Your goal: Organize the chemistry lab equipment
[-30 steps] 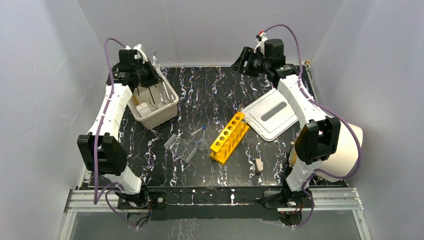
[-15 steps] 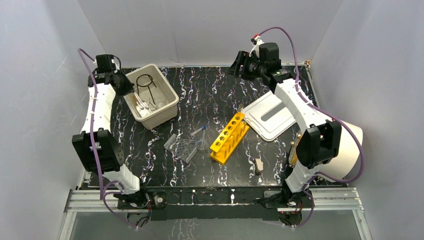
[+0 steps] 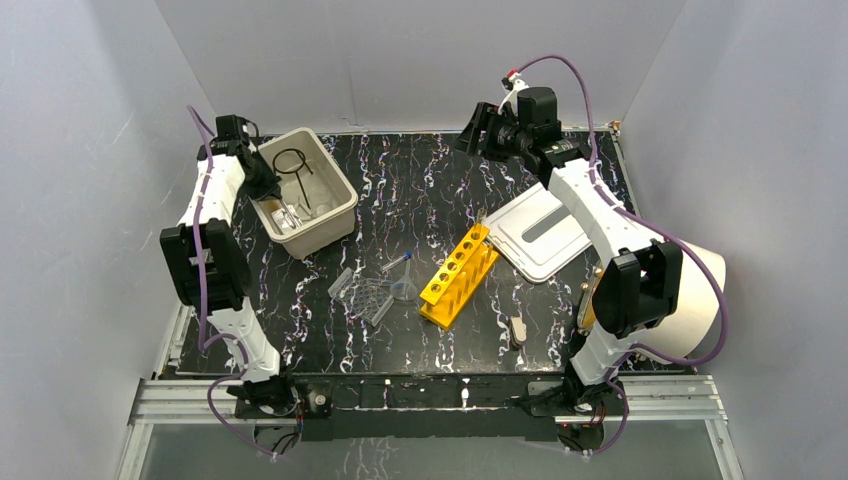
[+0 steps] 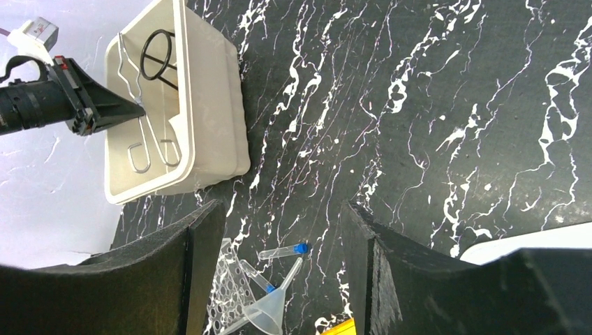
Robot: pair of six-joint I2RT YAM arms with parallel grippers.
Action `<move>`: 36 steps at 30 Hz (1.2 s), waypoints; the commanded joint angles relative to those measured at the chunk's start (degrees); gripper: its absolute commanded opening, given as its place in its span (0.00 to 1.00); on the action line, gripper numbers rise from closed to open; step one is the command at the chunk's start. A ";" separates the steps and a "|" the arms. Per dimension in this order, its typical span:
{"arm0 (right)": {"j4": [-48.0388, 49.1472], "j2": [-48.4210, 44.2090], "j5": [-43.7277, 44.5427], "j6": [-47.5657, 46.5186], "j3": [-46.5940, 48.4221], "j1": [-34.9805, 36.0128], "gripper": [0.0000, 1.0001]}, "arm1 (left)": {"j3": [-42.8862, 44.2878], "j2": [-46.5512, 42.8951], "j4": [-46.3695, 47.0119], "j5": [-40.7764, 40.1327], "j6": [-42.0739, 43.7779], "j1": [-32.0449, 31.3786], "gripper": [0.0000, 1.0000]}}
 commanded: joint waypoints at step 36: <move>2.58 0.10 1.16 0.43 0.53 3.63 0.68 | 8.31 -7.49 -3.95 -7.92 4.25 -2.04 0.46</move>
